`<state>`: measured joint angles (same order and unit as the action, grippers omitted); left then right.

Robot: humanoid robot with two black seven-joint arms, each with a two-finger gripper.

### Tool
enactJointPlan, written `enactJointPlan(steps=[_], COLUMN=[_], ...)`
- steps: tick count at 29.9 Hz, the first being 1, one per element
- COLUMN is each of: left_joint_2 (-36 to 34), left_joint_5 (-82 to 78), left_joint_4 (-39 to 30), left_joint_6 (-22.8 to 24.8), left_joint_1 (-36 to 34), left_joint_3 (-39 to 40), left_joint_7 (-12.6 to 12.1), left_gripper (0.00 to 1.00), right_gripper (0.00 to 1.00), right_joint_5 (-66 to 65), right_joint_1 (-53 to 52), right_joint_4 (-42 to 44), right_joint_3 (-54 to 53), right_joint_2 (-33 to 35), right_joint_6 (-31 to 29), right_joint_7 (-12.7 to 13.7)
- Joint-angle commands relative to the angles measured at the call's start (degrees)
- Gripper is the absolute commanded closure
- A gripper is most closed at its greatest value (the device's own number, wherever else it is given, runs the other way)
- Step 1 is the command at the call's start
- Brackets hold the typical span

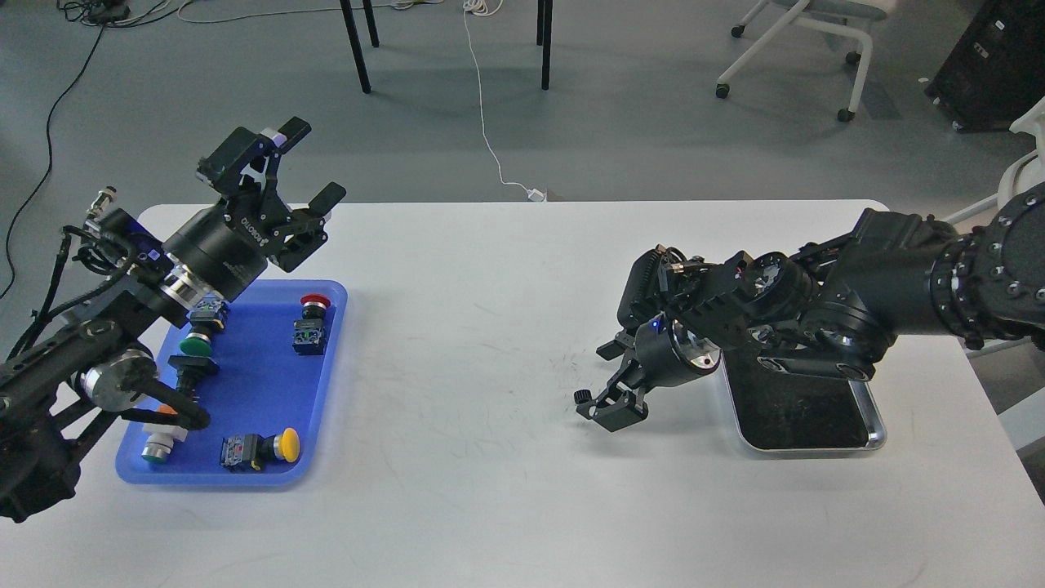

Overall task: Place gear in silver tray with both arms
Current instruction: 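Reach the right gripper toward the gear on the table, then close the right gripper on the black gear, then carry the gear into the silver tray and open the right gripper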

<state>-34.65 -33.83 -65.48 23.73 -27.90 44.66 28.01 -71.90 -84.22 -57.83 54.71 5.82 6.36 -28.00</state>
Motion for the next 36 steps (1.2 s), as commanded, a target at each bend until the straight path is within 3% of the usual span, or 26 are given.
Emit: enactJointPlan(steps=[1,4,8,12,14,18,28,36], left_joint_2=[0.03,0.11,0.29,0.38,0.38,0.20,0.20,0.29], left_joint_5=[-0.01,-0.01,-0.01,-0.09,-0.10,-0.10,-0.10,-0.10], left_joint_4=[0.00,0.00,0.00,0.00,0.00,0.00,-0.09,0.00], left_joint_6=[0.00,0.00,0.09,0.09,0.09,0.09,0.09,0.09], left_joint_1=[0.04,0.04,0.04,0.04,0.21,0.83,1.36,1.36], left_joint_3=[-0.01,-0.01,-0.01,-0.10,-0.01,-0.01,0.08,0.08], left_joint_7=[-0.01,-0.01,-0.01,-0.01,-0.01,-0.01,-0.01,-0.01], left_gripper=[0.02,0.02,0.02,0.02,0.02,0.02,0.02,0.02], right_gripper=[0.25,0.40,0.53,0.57,0.66,0.75,0.85,0.87], right_joint_5=[0.09,0.09,0.09,0.18,0.18,0.18,0.09,0.79], right_joint_1=[1.52,1.69,1.96,2.22,2.75,2.84,2.57,2.05], right_joint_4=[0.17,0.61,1.05,1.31,1.75,2.19,2.81,2.72], right_joint_3=[0.13,0.13,0.13,0.13,0.13,0.13,0.22,0.04], right_joint_2=[-0.02,-0.02,-0.11,-0.64,-1.25,-1.78,-1.87,-1.25], right_joint_6=[2.25,2.86,3.39,3.57,3.57,3.31,2.95,2.95], right_joint_7=[0.00,0.00,0.00,0.00,0.00,0.00,0.00,0.00])
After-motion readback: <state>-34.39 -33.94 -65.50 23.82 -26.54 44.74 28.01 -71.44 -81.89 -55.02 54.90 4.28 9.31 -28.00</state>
